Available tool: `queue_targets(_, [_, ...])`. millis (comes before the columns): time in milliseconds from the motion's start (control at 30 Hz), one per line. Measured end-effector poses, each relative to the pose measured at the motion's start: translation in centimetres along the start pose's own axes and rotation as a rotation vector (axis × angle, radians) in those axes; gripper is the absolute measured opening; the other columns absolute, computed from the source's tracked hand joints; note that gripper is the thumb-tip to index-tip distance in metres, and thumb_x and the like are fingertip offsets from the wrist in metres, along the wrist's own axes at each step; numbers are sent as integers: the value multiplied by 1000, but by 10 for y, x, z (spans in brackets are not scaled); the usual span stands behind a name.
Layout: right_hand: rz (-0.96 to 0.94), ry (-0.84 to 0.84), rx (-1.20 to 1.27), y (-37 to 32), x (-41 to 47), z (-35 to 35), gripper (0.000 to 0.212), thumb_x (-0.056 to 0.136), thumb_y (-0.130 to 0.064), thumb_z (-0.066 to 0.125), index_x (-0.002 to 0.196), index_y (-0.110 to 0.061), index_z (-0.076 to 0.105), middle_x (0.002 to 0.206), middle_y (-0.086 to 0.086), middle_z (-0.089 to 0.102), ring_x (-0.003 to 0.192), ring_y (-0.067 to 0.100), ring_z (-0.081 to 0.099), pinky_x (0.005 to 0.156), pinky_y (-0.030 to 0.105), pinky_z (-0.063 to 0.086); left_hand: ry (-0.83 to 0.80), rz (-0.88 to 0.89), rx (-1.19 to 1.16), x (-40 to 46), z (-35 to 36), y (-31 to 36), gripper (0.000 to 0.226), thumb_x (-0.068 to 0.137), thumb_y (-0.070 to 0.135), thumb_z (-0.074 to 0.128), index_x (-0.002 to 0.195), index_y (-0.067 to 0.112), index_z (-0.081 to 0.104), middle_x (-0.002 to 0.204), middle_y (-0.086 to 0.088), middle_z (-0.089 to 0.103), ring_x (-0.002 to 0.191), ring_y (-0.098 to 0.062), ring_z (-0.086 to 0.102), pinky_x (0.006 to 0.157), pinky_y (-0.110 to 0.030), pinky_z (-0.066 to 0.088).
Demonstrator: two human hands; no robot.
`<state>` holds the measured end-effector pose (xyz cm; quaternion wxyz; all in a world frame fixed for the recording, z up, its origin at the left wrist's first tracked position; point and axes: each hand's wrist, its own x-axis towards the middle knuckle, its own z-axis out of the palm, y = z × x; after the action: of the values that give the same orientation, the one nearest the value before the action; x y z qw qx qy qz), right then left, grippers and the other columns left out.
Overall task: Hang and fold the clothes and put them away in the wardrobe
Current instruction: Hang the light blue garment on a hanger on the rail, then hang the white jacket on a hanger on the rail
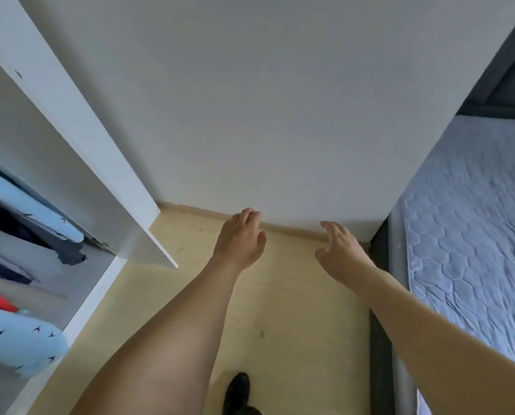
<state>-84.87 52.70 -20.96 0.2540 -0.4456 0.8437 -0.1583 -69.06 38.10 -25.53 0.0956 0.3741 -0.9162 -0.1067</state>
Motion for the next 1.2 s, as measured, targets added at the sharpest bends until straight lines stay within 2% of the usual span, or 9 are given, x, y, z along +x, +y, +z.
queue_targets(133, [49,-12,-19,83,-33,-33,62,89,-16,48,146,-10,25,151,8,29,139,25,27,112,31,22,-69,79,29,-16,29,91,40,92,26,47,129,11,46,136,-4,44,120,-26,46,101,-37,35])
queue_targets(267, [102,-40,24,141,-60,-54,66,88,-16,49,148,-10,24,154,8,25,141,25,25,115,32,22,-131,113,66,-27,51,154,42,92,28,48,131,11,45,139,-5,43,124,-26,45,102,-37,35])
queue_targets(367, [118,-37,54,174,-68,-65,66,88,-14,48,149,-10,22,155,5,23,141,24,25,115,33,23,-137,123,57,-15,65,188,41,92,27,47,131,11,46,137,-5,44,123,-28,45,101,-37,36])
queue_targets(500, [193,-24,57,240,-87,-80,56,87,-10,47,141,-8,33,146,10,35,133,28,34,106,33,30,-152,145,14,-5,91,252,39,90,25,48,128,13,47,134,-5,46,117,-30,48,99,-38,38])
queue_targets(600, [240,-26,88,292,-106,-91,55,87,-11,49,140,-6,34,146,11,35,134,29,34,108,32,29,-203,201,30,-11,114,304,40,92,26,47,129,12,47,133,-6,46,116,-30,50,98,-39,39])
queue_targets(667, [224,-28,94,324,-118,-99,53,86,-12,51,137,-5,37,144,11,38,132,29,36,106,33,31,-204,184,30,-16,129,337,39,92,29,47,129,14,47,134,-5,46,115,-30,50,97,-39,40])
queue_targets(800, [195,-44,68,406,-151,-129,62,90,-18,50,146,-12,26,152,7,28,137,26,32,111,35,28,-188,163,18,-29,157,432,40,93,29,48,130,14,46,136,-4,45,116,-31,50,97,-40,41])
queue_targets(900, [187,-56,50,462,-178,-151,63,90,-18,50,147,-14,25,153,6,27,138,27,31,110,35,27,-198,159,8,-50,177,489,41,92,27,48,131,14,47,136,-5,46,116,-31,50,96,-40,41])
queue_targets(1200, [354,-118,48,626,-255,-187,66,88,-17,51,148,-11,23,153,9,26,140,26,27,113,34,25,-377,107,-2,-98,249,605,36,90,23,48,125,13,49,133,-4,46,114,-30,52,93,-38,42])
